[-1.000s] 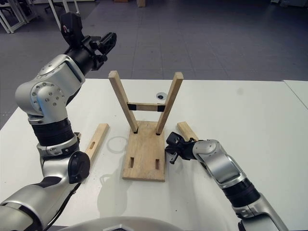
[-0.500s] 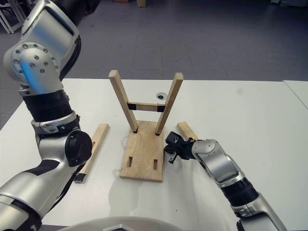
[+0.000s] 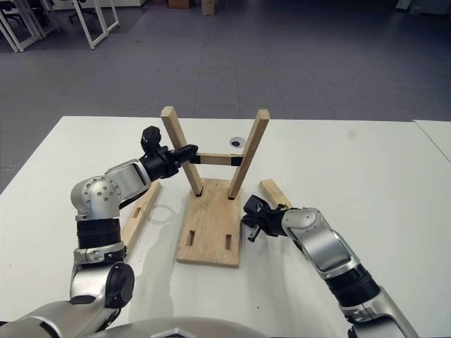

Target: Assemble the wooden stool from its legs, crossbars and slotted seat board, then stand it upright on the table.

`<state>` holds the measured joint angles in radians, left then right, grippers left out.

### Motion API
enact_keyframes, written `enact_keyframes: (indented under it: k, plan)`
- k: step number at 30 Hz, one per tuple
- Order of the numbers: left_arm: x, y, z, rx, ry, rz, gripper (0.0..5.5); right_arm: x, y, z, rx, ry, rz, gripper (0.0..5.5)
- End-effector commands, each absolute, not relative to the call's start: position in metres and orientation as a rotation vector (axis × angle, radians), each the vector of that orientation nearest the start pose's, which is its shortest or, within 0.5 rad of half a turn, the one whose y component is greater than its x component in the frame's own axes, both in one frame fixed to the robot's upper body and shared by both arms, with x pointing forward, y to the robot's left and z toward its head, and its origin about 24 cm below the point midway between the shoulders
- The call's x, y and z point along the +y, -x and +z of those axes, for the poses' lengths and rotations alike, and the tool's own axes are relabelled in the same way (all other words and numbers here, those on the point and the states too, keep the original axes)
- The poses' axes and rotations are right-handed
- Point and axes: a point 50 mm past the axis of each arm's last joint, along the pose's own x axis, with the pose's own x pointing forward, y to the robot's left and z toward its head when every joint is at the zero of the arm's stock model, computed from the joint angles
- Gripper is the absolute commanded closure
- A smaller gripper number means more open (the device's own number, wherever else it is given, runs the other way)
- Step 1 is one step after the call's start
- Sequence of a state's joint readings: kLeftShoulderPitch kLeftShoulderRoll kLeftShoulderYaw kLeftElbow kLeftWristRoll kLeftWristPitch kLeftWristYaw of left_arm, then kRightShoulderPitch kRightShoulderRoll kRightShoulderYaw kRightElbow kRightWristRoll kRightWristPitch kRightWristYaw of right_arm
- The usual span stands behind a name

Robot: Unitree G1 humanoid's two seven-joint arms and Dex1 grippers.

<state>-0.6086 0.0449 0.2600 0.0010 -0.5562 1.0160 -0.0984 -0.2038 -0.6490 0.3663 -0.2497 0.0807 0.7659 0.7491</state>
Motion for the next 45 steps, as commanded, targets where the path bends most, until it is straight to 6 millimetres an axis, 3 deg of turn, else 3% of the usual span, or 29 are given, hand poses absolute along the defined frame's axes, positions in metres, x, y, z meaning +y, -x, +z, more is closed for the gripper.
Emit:
enact_keyframes:
  k: [1, 7, 11, 14, 16, 20, 23, 25, 29, 33, 37, 40, 45]
  plan:
    - [0.137, -0.328, 0.178, 0.16, 0.407, -0.398, 2.51, -0.168, -0.239, 0.046, 0.734, 0.491, 0.886, 5.22]
    - [0.137, -0.309, 0.196, 0.04, 0.425, -0.47, 2.51, -0.169, -0.244, 0.05, 0.717, 0.5, 0.86, 5.22]
    - [0.162, -0.308, 0.221, -0.11, 0.408, -0.41, 2.51, -0.175, -0.26, 0.064, 0.638, 0.501, 0.746, 5.22]
    - [0.188, -0.307, 0.221, -0.131, 0.368, -0.324, 2.51, -0.179, -0.277, 0.076, 0.571, 0.466, 0.632, 5.22]
    - [0.205, -0.306, 0.201, -0.033, 0.261, -0.24, 2.51, -0.178, -0.279, 0.08, 0.562, 0.458, 0.629, 5.22]
    - [0.218, -0.282, 0.15, 0.256, -0.005, -0.186, 2.51, -0.183, -0.275, 0.084, 0.56, 0.51, 0.663, 5.22]
    - [0.223, -0.254, 0.136, 0.34, -0.112, -0.186, 2.51, -0.192, -0.286, 0.111, 0.398, 0.488, 0.562, 5.22]
    - [0.217, -0.235, 0.134, 0.341, -0.152, -0.188, 2.51, -0.196, -0.285, 0.121, 0.314, 0.401, 0.5, 5.22]
    - [0.208, -0.2, 0.116, 0.33, -0.145, -0.091, 2.05, -0.197, -0.271, 0.105, 0.286, 0.266, 0.444, 4.73]
    - [0.224, -0.167, 0.09, 0.326, -0.143, 0.02, 2.02, -0.195, -0.256, 0.088, 0.269, 0.176, 0.383, 4.29]
    - [0.244, -0.146, 0.065, 0.317, -0.141, 0.044, 2.75, -0.192, -0.247, 0.077, 0.296, 0.167, 0.379, 4.25]
    - [0.255, -0.139, 0.046, 0.355, -0.112, 0.023, 2.87, -0.191, -0.248, 0.078, 0.29, 0.171, 0.382, 4.25]
    - [0.272, -0.145, 0.029, 0.395, -0.075, -0.01, 2.87, -0.19, -0.25, 0.082, 0.282, 0.18, 0.397, 4.25]
